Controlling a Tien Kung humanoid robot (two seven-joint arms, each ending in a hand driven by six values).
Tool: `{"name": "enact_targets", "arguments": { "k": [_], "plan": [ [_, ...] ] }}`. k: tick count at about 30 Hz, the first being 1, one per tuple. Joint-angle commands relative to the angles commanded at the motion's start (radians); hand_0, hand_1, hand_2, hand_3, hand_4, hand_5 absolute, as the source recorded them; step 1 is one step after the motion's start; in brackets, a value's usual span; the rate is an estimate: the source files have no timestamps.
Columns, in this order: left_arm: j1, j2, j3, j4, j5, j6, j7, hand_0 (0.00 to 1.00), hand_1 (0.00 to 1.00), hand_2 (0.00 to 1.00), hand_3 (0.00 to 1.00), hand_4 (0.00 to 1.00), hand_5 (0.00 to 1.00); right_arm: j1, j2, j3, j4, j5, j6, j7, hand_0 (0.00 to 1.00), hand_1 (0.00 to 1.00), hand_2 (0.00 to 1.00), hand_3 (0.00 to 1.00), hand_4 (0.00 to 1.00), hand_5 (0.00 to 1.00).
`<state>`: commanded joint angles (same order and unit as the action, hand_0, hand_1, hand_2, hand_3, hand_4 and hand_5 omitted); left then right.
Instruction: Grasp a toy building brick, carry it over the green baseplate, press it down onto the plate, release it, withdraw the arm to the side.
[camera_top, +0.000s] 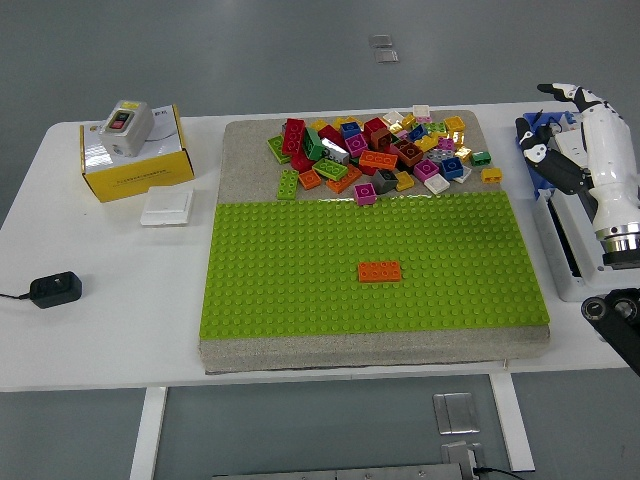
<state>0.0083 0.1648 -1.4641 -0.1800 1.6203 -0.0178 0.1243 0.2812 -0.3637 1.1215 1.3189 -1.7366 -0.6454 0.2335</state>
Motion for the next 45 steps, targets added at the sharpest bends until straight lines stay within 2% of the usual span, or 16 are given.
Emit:
{"name": "enact_targets", "arguments": {
  "k": [11,15,24,30,31,33,42,45],
  "plan": [
    [0.000,0.016,0.061,0.000,-0.045,0.004,0.000,0.672,0.652,0.607,0.664,0.396,0.471,-0.043,0.006,0.055,0.003,0.006,0.000,0.005,0.803,0.760,0.760,0.746,0.651,0.579],
    [0.000,0.019,0.054,0.000,-0.038,0.003,0.002,0.672,0.652,0.608,0.664,0.396,0.471,-0.049,0.009,0.066,0.004,0.010,0.000,0.006,0.779,0.749,0.753,0.746,0.637,0.570],
    [0.006,0.016,0.008,0.000,-0.001,-0.003,0.005,0.672,0.652,0.607,0.664,0.395,0.471,-0.039,0.007,0.065,0.075,0.164,0.000,-0.004,0.768,0.748,0.752,0.745,0.636,0.571],
    [0.001,0.013,0.010,0.000,-0.007,-0.004,0.003,0.672,0.652,0.607,0.664,0.395,0.471,-0.051,0.014,0.112,0.102,0.305,0.000,0.018,0.759,0.748,0.753,0.759,0.627,0.567],
    [0.001,0.013,0.009,0.000,-0.005,-0.004,0.003,0.672,0.652,0.607,0.665,0.395,0.470,-0.052,0.012,0.117,0.105,0.325,0.000,0.023,0.722,0.735,0.749,0.765,0.602,0.551],
    [0.002,0.015,0.002,0.000,0.001,-0.004,0.003,0.672,0.652,0.607,0.665,0.395,0.470,-0.054,0.008,0.122,0.107,0.363,0.000,0.030,0.722,0.735,0.749,0.765,0.602,0.551],
    [0.002,0.011,0.005,0.000,-0.005,-0.002,0.003,0.671,0.652,0.607,0.665,0.396,0.471,-0.057,0.002,0.136,0.114,0.384,0.000,0.037,0.692,0.722,0.745,0.768,0.612,0.555],
    [0.001,0.008,0.012,0.000,-0.013,-0.002,0.002,0.672,0.652,0.607,0.665,0.395,0.471,-0.062,-0.004,0.150,0.116,0.438,0.003,0.052,0.683,0.713,0.744,0.767,0.618,0.559]
  ]
}}
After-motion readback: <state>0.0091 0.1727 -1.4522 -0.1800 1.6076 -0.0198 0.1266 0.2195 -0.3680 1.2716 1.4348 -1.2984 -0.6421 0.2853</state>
